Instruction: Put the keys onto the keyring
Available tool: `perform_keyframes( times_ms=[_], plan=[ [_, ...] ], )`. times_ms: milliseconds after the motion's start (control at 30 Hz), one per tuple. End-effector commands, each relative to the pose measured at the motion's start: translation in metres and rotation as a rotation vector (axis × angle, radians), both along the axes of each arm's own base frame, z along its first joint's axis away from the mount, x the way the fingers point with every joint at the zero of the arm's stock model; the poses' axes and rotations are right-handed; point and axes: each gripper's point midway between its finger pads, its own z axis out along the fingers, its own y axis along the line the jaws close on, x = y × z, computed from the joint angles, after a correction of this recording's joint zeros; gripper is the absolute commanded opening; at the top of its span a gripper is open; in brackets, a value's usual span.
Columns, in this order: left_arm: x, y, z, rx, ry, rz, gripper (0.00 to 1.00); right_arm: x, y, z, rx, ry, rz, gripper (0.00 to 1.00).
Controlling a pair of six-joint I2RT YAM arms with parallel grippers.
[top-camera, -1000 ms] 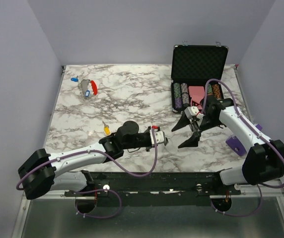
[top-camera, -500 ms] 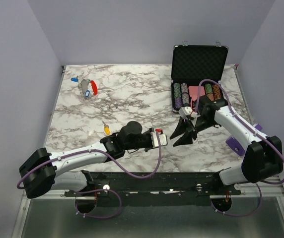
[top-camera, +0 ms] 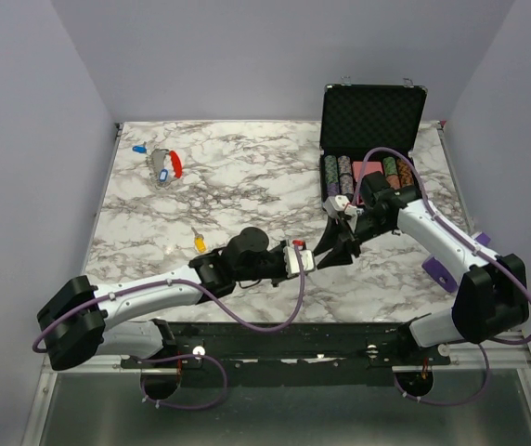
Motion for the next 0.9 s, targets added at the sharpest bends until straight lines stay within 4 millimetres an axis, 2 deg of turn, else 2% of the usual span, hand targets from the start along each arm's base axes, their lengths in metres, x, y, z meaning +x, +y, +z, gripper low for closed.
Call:
perform_keyframes(
  times_ms=[0,267,633,700,867],
  plan=[
    [-0.002,-0.0091,0.0146,-0.038,0.027,-0.004,0.0,0.0032,0.0034,-0.0085,-0.036,-0.005,-0.006,0.44],
    [-0.0028,-0.0087,0.0148,-0.05,0.048,0.007,0.0,0.0037,0.0044,-0.0135,-0.065,-0.012,-0.009,0.37],
    [-0.0038,-0.0057,0.0176,-0.081,0.074,0.033,0.0,0.0003,0.0056,-0.0129,-0.062,-0.016,0.004,0.33],
    [-0.0028,-0.0052,0.0186,-0.088,0.08,0.044,0.0,-0.0005,0.0058,-0.013,-0.064,-0.02,0.008,0.29],
    [-0.0024,-0.0037,0.0207,-0.115,0.107,0.062,0.0,-0.0004,0.0065,-0.0112,-0.066,-0.031,0.011,0.13]
  ],
)
